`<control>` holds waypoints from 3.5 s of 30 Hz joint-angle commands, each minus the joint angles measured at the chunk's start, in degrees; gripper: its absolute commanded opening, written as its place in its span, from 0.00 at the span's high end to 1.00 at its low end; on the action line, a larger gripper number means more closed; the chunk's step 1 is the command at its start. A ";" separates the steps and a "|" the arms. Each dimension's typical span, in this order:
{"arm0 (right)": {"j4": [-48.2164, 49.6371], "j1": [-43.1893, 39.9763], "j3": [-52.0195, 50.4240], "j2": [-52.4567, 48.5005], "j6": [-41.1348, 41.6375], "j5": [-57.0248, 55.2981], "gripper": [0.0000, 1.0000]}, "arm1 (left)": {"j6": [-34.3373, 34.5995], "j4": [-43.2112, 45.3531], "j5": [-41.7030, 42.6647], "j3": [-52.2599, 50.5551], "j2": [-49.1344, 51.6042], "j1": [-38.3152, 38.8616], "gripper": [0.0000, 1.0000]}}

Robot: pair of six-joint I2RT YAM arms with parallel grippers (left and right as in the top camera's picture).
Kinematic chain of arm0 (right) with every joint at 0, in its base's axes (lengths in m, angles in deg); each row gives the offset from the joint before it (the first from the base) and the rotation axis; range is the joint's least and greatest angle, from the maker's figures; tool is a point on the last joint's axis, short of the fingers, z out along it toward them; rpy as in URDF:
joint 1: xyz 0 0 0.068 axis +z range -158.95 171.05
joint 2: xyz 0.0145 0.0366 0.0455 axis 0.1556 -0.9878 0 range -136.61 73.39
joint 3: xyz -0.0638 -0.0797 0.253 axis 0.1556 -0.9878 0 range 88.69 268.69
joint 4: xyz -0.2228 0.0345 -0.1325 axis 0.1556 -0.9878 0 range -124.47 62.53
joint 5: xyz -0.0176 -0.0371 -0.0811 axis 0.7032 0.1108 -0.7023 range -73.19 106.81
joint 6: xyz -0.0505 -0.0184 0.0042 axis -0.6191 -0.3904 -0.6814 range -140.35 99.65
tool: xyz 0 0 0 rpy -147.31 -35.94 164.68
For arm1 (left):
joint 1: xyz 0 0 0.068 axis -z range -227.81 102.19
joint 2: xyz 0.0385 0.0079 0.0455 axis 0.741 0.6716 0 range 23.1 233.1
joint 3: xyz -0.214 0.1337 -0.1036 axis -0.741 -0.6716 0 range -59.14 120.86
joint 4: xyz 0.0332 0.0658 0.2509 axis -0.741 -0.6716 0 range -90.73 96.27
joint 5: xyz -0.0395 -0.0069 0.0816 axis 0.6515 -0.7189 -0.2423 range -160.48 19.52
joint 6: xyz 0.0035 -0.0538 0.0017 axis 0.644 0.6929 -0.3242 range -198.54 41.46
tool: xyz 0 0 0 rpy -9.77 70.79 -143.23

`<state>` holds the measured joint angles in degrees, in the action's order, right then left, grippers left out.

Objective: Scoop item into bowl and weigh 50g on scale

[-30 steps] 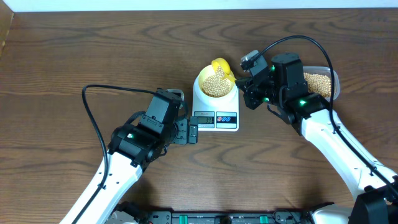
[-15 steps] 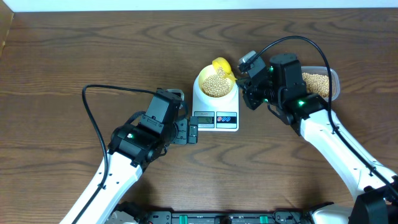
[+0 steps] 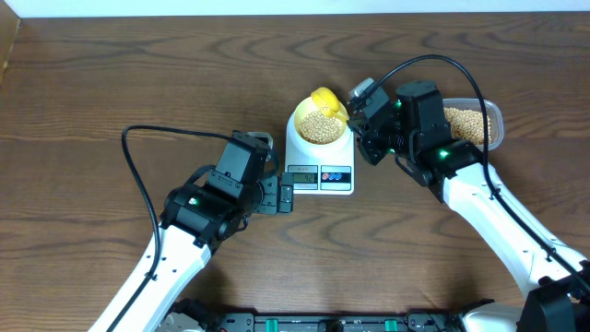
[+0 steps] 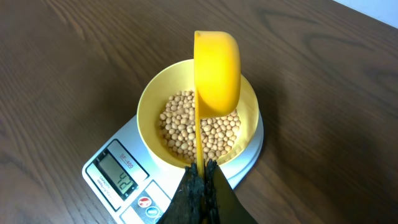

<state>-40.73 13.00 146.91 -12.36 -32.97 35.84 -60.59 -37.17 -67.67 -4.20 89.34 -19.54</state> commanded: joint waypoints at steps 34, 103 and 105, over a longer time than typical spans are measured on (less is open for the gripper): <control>-0.90 0.26 0.17 0.76 -2.08 -2.60 0.99 | -0.55 -0.04 -0.72 0.09 0.00 -0.28 0.02; -30.27 -20.52 0.15 24.57 15.82 -43.87 0.99 | -0.57 -0.04 -0.72 0.07 0.00 -0.28 0.02; -30.67 -20.52 0.15 24.57 15.80 -43.95 0.99 | -0.57 -0.04 -0.72 0.09 0.00 -0.28 0.02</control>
<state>-70.98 -7.22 146.86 11.96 -17.97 -6.26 -60.59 -37.17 -67.69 -4.20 89.34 -19.54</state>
